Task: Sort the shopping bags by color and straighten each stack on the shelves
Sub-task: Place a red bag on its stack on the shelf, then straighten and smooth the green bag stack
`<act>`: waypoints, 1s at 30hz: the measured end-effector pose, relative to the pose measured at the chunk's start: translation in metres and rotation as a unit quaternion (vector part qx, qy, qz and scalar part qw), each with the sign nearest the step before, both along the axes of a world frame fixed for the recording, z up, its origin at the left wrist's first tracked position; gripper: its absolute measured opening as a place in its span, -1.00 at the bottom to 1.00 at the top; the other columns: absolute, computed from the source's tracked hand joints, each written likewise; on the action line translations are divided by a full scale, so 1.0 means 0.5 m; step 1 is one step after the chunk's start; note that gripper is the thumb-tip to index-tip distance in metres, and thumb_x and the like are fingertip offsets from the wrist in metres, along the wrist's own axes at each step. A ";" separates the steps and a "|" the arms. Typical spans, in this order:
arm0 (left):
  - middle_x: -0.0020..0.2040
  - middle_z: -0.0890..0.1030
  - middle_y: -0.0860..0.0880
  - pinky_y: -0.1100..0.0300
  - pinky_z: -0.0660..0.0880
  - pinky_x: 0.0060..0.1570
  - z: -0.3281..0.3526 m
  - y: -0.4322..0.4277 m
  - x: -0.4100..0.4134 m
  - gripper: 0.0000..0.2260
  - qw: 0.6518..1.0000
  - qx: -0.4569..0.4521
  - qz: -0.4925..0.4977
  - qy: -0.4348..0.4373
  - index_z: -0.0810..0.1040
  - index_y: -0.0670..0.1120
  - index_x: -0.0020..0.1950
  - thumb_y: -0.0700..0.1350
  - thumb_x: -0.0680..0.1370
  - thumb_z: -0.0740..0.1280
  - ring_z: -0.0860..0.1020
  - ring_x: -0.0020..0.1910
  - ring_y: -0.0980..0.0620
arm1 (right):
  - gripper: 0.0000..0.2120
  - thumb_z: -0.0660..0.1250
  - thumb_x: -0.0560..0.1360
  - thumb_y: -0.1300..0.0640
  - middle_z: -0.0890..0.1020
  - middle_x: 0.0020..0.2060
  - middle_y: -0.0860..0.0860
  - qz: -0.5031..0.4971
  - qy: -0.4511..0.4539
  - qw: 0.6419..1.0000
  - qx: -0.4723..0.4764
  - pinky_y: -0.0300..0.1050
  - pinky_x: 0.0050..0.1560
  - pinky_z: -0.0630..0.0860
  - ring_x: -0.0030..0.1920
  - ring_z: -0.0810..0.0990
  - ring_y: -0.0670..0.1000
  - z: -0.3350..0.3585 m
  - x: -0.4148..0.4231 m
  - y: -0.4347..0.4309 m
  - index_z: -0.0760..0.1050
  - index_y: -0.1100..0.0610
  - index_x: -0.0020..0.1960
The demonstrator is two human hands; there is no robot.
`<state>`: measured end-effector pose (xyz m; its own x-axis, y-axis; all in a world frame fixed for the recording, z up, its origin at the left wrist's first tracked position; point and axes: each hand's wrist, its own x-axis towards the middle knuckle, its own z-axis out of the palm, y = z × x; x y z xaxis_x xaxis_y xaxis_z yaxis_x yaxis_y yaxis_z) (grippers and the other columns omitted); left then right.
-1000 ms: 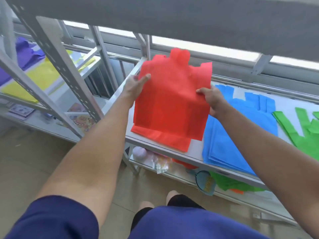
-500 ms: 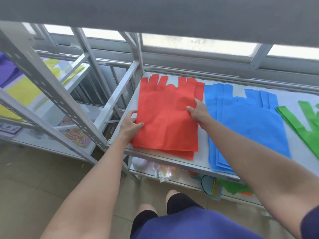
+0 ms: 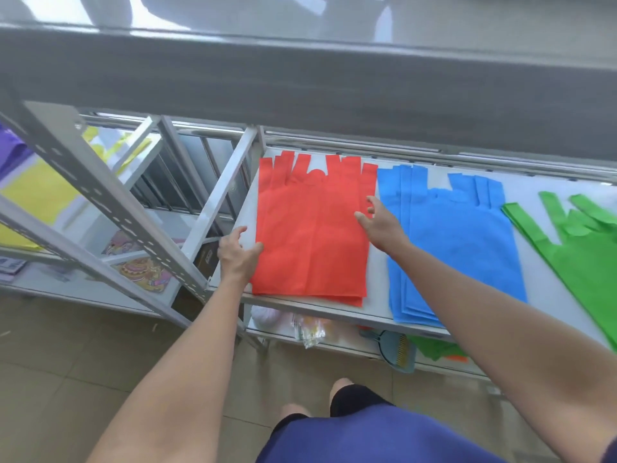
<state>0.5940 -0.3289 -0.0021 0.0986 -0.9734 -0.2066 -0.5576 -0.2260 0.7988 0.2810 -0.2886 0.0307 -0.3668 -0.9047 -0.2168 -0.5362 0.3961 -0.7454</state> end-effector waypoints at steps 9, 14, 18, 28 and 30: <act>0.37 0.47 -0.08 -0.05 0.49 0.32 0.068 0.103 -0.086 -0.49 0.992 0.008 -0.065 0.104 0.45 -0.03 0.51 -0.11 0.54 0.39 0.50 0.28 -0.03 | -0.44 0.18 0.70 -0.15 0.42 0.51 0.11 -0.047 0.020 0.998 -0.048 -0.03 0.41 0.35 0.44 0.47 0.09 0.132 -0.012 0.187 0.24 0.05 0.62; 0.39 0.45 0.00 0.36 0.44 0.01 0.076 0.234 -0.209 -0.50 0.975 0.012 -0.103 0.196 0.45 0.00 0.51 -0.17 0.56 0.38 0.52 0.26 0.06 | -0.47 0.15 0.71 -0.15 0.41 0.52 0.07 -0.084 0.019 0.995 -0.058 -0.16 0.31 0.30 0.47 0.44 0.04 0.170 -0.059 0.328 0.24 0.02 0.62; 0.43 0.44 0.01 0.11 0.54 0.17 0.078 0.321 -0.320 -0.45 0.962 0.043 -0.154 0.221 0.40 0.01 0.55 -0.15 0.55 0.37 0.53 0.25 0.07 | -0.48 0.18 0.71 -0.10 0.42 0.52 0.10 -0.123 0.028 0.990 -0.058 -0.06 0.38 0.35 0.46 0.45 0.07 0.182 -0.155 0.452 0.26 0.06 0.62; 0.30 0.56 0.08 0.26 0.48 0.03 0.034 0.614 -0.654 -0.67 0.954 0.049 -0.216 0.203 0.50 0.03 0.36 -0.16 0.60 0.36 0.59 0.21 0.10 | -0.49 0.21 0.70 -0.01 0.42 0.51 0.15 -0.177 0.042 0.983 0.004 0.10 0.44 0.37 0.46 0.44 0.14 0.125 -0.502 0.800 0.26 0.08 0.61; 0.27 0.58 0.07 0.35 0.49 0.00 0.013 0.681 -0.745 -0.65 0.957 0.005 -0.239 0.163 0.51 0.00 0.35 -0.22 0.58 0.38 0.60 0.19 0.13 | -0.49 0.21 0.70 0.01 0.42 0.51 0.14 -0.184 0.030 0.982 0.021 0.10 0.43 0.36 0.47 0.43 0.17 0.101 -0.586 0.844 0.24 0.09 0.61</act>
<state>0.2212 0.0117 0.0046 -0.4293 -0.8887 -0.1609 -0.3215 -0.0161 0.9468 -0.0119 0.1336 0.0813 -0.6803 -0.6997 -0.2183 -0.3943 0.6004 -0.6957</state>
